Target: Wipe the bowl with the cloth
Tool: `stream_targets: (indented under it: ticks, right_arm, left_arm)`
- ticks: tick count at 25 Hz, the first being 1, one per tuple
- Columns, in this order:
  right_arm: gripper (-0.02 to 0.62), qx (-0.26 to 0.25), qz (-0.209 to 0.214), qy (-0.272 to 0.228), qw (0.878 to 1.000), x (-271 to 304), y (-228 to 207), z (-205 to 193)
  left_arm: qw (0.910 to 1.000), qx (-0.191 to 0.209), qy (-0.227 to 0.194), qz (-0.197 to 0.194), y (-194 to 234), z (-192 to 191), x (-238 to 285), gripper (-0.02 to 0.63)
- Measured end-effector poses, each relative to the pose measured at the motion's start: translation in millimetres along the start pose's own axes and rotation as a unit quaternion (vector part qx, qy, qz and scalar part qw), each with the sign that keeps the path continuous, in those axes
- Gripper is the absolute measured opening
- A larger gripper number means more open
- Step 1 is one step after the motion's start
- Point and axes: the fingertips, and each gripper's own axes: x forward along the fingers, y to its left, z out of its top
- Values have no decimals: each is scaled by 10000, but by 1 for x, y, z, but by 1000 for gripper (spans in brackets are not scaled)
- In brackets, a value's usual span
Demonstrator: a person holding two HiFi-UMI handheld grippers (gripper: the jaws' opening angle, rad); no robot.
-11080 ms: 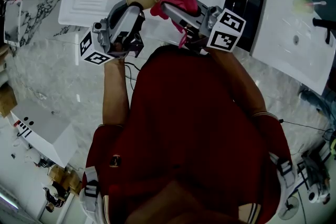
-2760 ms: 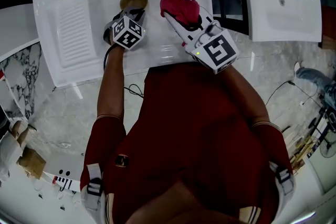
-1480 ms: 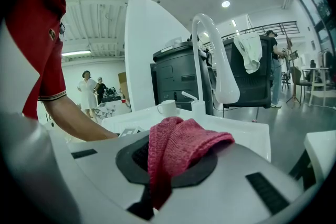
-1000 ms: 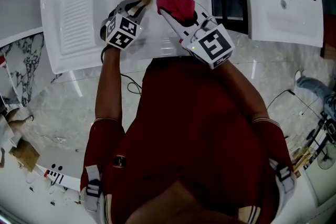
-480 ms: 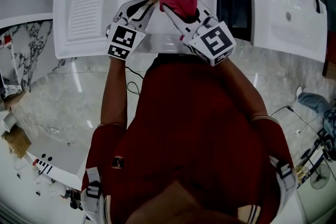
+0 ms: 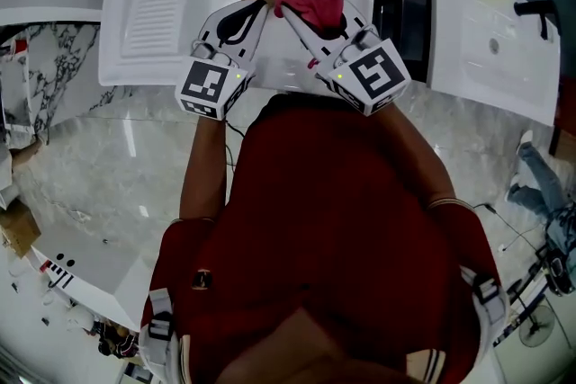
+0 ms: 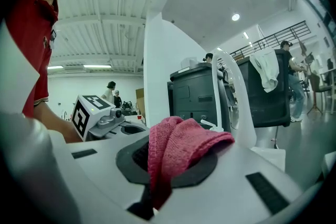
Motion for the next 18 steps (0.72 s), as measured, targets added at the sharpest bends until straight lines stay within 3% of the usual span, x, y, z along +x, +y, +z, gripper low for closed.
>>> stream_targets:
  ticks: [9,18]
  right_arm:
    - [28,-59,109,-93,9999,-6,5,7]
    - [28,-176,141,-85,9997,-8,10,8]
  left_arm:
    - [9950,-530,-689,495,-4,21,-22,7]
    - [9910,-644,-950,690,-5,30,-35,6]
